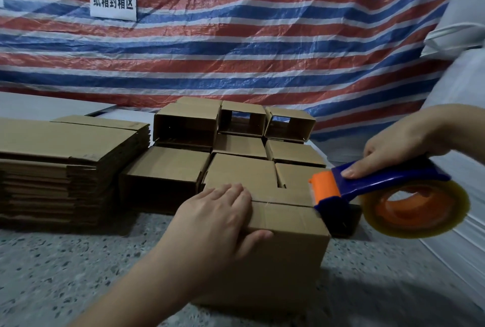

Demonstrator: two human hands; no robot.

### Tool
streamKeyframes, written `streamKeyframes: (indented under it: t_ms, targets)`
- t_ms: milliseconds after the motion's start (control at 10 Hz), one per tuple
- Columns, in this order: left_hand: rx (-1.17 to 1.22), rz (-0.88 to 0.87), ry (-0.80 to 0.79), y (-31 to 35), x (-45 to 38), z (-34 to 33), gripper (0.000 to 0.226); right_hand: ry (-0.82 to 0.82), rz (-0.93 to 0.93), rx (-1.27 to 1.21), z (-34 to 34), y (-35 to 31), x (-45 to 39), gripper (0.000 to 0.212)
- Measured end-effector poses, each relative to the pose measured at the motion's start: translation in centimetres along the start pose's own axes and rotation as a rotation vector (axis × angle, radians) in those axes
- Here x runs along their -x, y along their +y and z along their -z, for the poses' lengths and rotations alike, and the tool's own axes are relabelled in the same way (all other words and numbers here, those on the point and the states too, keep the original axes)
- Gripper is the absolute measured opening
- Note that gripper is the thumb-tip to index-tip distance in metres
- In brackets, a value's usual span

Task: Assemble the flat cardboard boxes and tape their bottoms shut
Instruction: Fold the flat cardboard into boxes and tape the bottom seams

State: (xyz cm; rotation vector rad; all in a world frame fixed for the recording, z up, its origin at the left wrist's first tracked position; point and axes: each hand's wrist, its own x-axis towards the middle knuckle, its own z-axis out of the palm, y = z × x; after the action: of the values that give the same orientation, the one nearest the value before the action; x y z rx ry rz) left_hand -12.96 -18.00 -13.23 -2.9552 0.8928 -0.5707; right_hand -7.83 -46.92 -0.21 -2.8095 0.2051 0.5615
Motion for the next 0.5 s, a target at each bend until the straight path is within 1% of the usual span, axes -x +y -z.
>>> streamKeyframes:
  t_ms: [100,200,300,400,500]
  targets:
    - [-0.028,-0.004,-0.037,0.2,-0.1,0.8,0.090,-0.125,-0.088,0.226,0.3,-1.0,2.1,0.064]
    - [-0.073,0.009,-0.081,1.1,-1.3,1.4,0.091,-0.161,-0.149,0.265,0.5,-1.5,1.7,0.083]
    - [-0.021,-0.002,-0.143,3.0,-3.2,1.1,0.100,-0.145,-0.132,0.254,0.5,-1.3,1.2,0.081]
    - [0.054,-0.066,-0.187,5.0,-4.5,0.1,0.098,-0.142,-0.121,0.224,0.2,-1.0,0.7,0.084]
    - [-0.002,-0.075,-0.198,5.3,-4.9,-1.2,0.094,-0.168,-0.111,0.205,0.3,-0.3,0.5,0.085]
